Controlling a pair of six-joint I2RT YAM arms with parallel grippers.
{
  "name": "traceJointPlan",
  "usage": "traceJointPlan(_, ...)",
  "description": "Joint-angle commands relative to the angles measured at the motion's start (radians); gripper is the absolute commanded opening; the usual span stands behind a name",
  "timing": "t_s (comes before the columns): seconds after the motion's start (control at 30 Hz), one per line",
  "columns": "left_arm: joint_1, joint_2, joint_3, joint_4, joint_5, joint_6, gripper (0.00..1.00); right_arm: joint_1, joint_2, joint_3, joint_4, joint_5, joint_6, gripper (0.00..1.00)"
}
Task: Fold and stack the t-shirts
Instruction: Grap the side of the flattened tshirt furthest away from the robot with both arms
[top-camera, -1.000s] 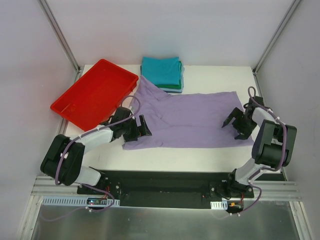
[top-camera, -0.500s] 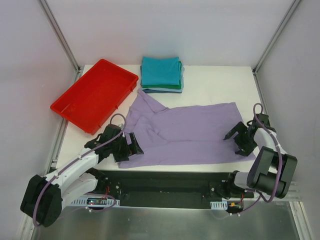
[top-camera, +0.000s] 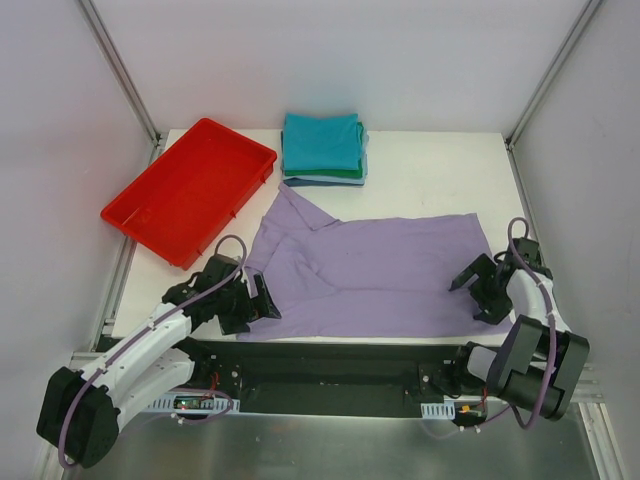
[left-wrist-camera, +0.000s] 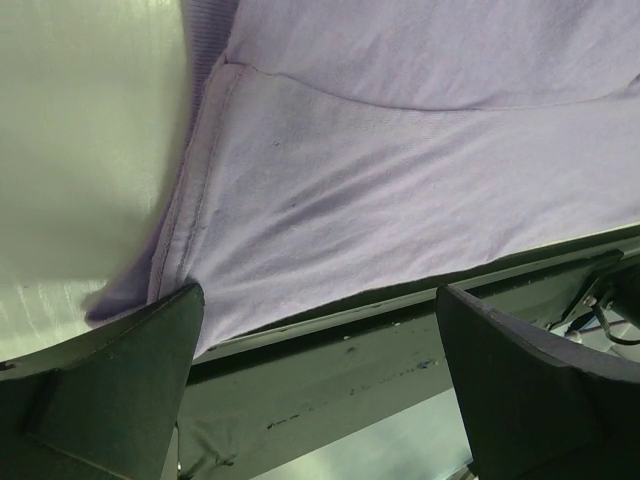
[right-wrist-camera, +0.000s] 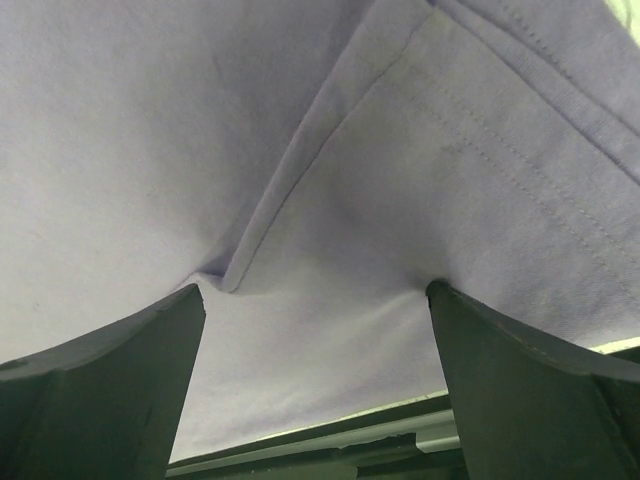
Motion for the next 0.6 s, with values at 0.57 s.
traceJointPlan(0.57,-0.007,0.605,0.74,0.092,-0.456,0.123,0.9,-0.013,-0.258,-0.003,0.327,-0.312,0.016,0.96)
